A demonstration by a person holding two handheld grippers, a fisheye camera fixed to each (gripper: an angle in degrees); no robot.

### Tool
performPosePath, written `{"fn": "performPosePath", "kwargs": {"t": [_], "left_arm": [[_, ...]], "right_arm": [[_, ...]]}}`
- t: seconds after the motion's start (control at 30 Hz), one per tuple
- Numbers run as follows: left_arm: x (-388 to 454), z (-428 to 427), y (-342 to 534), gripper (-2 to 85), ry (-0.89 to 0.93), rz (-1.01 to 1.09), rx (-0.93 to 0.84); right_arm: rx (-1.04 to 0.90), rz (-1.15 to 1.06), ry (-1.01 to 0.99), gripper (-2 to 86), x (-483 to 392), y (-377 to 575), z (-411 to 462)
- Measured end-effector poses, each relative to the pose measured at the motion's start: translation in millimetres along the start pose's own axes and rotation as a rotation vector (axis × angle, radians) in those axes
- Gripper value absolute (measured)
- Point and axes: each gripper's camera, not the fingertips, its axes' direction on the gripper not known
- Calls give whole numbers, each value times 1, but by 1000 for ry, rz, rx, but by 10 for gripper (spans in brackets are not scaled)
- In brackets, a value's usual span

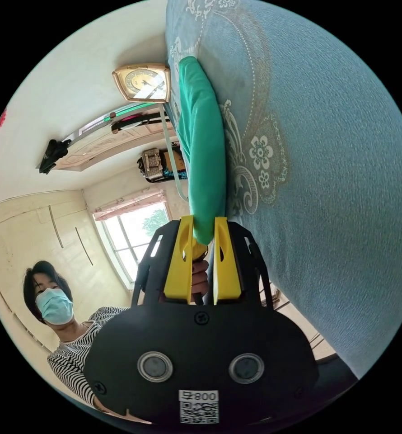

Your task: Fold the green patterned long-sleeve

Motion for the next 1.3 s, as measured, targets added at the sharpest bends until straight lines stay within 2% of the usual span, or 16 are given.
{"fn": "performPosePath", "kwargs": {"t": [0.13,0.33,0.57,0.77,1.13,1.3], "left_arm": [[2,-34,14,27,-17,26,15],[-15,-139,42,82,-64,-2,160],[-74,-238,67,128,129,-169,450],[-106,-282,73,135,241,-235,583],[-127,-321,45,132,329,-275,595],[-123,-325,35,135,321,-284,546]], "right_arm": [[14,-11,32,50,-15,2,4],[7,-71,21,36,-60,-1,17],[-13,-130,13,33,-110,-5,39],[-11,-131,10,26,-130,-5,49],[2,-108,-9,22,-155,4,59],[3,-109,-20,23,-173,8,61]]}}
